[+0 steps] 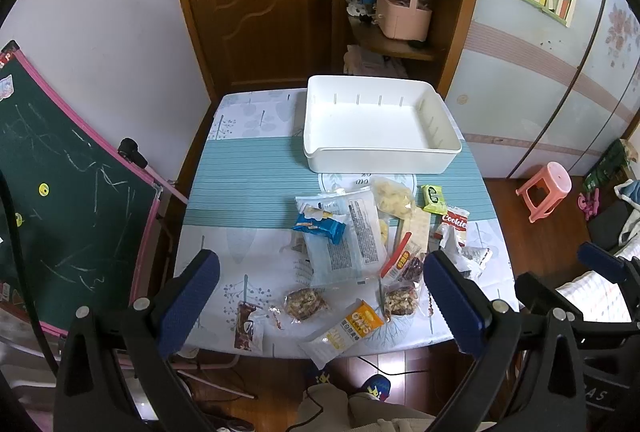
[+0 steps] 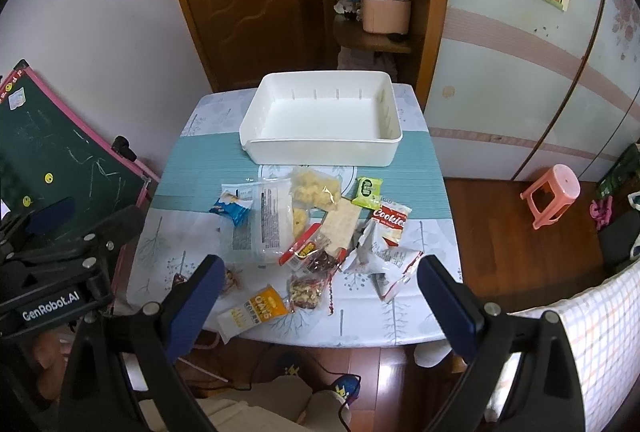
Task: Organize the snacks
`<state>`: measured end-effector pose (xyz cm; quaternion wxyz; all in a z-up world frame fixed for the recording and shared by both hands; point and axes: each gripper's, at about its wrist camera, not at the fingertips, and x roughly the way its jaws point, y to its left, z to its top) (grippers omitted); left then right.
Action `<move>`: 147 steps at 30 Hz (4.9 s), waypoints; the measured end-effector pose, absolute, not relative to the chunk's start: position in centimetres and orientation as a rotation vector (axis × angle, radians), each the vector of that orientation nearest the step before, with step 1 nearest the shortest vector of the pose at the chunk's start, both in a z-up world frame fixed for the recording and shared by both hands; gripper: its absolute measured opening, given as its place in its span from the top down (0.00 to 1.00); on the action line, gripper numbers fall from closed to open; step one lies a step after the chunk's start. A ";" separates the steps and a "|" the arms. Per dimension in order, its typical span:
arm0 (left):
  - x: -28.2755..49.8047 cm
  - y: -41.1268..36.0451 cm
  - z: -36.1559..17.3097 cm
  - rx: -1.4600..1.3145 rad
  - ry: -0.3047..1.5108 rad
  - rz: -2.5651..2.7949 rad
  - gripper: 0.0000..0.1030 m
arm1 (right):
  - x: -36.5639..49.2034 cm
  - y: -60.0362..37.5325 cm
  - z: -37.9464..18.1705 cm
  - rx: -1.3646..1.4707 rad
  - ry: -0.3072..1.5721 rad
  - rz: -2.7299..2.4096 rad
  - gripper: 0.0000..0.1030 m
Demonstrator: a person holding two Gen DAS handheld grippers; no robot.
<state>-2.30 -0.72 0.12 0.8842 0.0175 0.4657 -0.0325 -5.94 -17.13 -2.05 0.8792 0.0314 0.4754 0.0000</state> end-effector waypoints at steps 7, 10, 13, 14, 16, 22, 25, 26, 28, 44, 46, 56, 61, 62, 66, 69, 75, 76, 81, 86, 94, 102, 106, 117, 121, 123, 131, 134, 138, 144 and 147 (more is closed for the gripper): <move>-2.3 -0.7 0.1 0.036 0.971 -0.068 0.01 | -6.2 -17.3 -1.7 0.075 0.992 0.004 0.05; -2.3 -0.7 0.1 0.037 0.970 -0.069 0.01 | -6.1 -17.2 -1.8 0.066 0.991 0.004 0.05; -2.5 -0.7 0.2 0.039 0.969 -0.070 0.01 | -6.2 -17.0 -1.6 0.058 0.987 0.011 0.05; -2.4 -0.7 0.2 0.039 0.969 -0.070 0.01 | -6.2 -16.9 -1.5 0.057 0.985 0.012 0.05; -2.3 -0.7 0.2 0.038 0.970 -0.069 0.01 | -6.2 -16.9 -1.5 0.058 0.985 0.012 0.05; -2.5 -0.7 0.2 0.038 0.969 -0.069 0.01 | -6.2 -17.0 -1.4 0.056 0.982 0.019 0.07; -2.6 -0.6 0.3 0.037 0.970 -0.069 0.01 | -6.1 -16.7 -1.1 0.048 0.981 0.029 0.08; -2.5 -0.6 0.3 0.036 0.970 -0.069 0.01 | -6.1 -16.7 -1.1 0.047 0.982 0.035 0.09; -2.5 -0.6 0.2 0.036 0.971 -0.069 0.01 | -6.1 -16.5 -1.1 0.044 0.984 0.044 0.09; -2.1 1.4 -0.2 0.022 1.004 -0.053 0.01 | -5.6 -15.4 -3.0 0.035 1.043 0.118 0.19; -1.9 1.6 -0.6 0.026 1.008 -0.051 0.01 | -5.5 -15.2 -3.3 0.031 1.049 0.124 0.20; -1.1 4.9 -3.6 0.105 0.959 0.038 0.01 | -4.2 -14.3 -8.1 0.055 1.172 0.177 0.24; -0.4 8.0 -7.4 0.096 0.992 0.076 0.01 | -3.5 -13.3 -11.6 0.068 1.273 0.216 0.25; -0.3 8.5 -8.3 0.096 1.003 0.084 0.01 | -3.5 -13.0 -12.4 0.059 1.289 0.221 0.25; -0.1 10.2 -12.8 0.104 1.067 0.096 0.01 | -3.1 -12.1 -15.1 0.063 1.350 0.246 0.25; -0.2 11.0 -16.2 0.122 1.120 0.087 0.01 | -2.7 -11.6 -17.2 0.070 1.395 0.263 0.25; -0.6 11.5 -22.5 0.137 1.207 0.057 0.02 | -2.8 -10.3 -21.1 0.093 1.481 0.290 0.25; -0.5 11.6 -23.4 0.139 1.222 0.055 0.02 | -2.8 -10.0 -21.6 0.100 1.495 0.292 0.25; -0.2 12.4 -26.4 0.100 1.270 0.051 0.03 | -2.6 -9.1 -24.2 0.160 1.541 0.287 0.25; 0.3 13.8 -28.1 0.020 1.319 0.044 0.04 | -1.7 -8.3 -26.9 0.237 1.580 0.248 0.25; 0.4 15.4 -29.9 -0.051 1.376 0.051 0.10 | -0.2 -7.4 -29.4 0.306 1.605 0.163 0.25; 1.5 16.4 -30.9 -0.082 1.403 0.023 0.23 | 0.9 -5.0 -29.9 0.223 1.600 0.114 0.27; 2.0 16.0 -31.1 -0.060 1.414 0.016 0.29 | 1.3 -2.5 -29.7 0.041 1.558 0.073 0.49; 2.6 13.9 -29.8 -0.030 1.370 0.001 0.68 | 1.0 -3.1 -28.2 0.008 1.511 0.124 0.64; 2.8 13.0 -27.2 -0.022 1.314 0.018 0.68 | 0.4 -4.4 -25.6 0.020 1.457 0.178 0.64; 2.9 12.5 -25.1 -0.020 1.280 0.028 0.69 | 0.1 -5.1 -24.1 0.032 1.426 0.206 0.64; 3.3 7.7 -15.1 0.007 1.089 0.040 0.69 | -1.4 -9.6 -15.1 0.053 1.189 0.271 0.64; 3.2 5.4 -11.9 0.010 1.020 0.034 0.69 | -0.9 -11.1 -11.8 0.072 1.112 0.281 0.64; 3.4 2.9 -8.5 0.014 0.947 0.025 0.69 | 0.3 -12.5 -8.7 0.081 1.023 0.288 0.64; 5.6 -0.1 -6.6 0.018 0.924 -0.014 0.69 | 3.5 -16.2 -5.2 0.077 0.928 0.240 0.64; 8.6 -1.1 -6.1 0.024 0.928 -0.043 0.69 | 6.1 -17.7 -4.0 0.076 0.898 0.202 0.64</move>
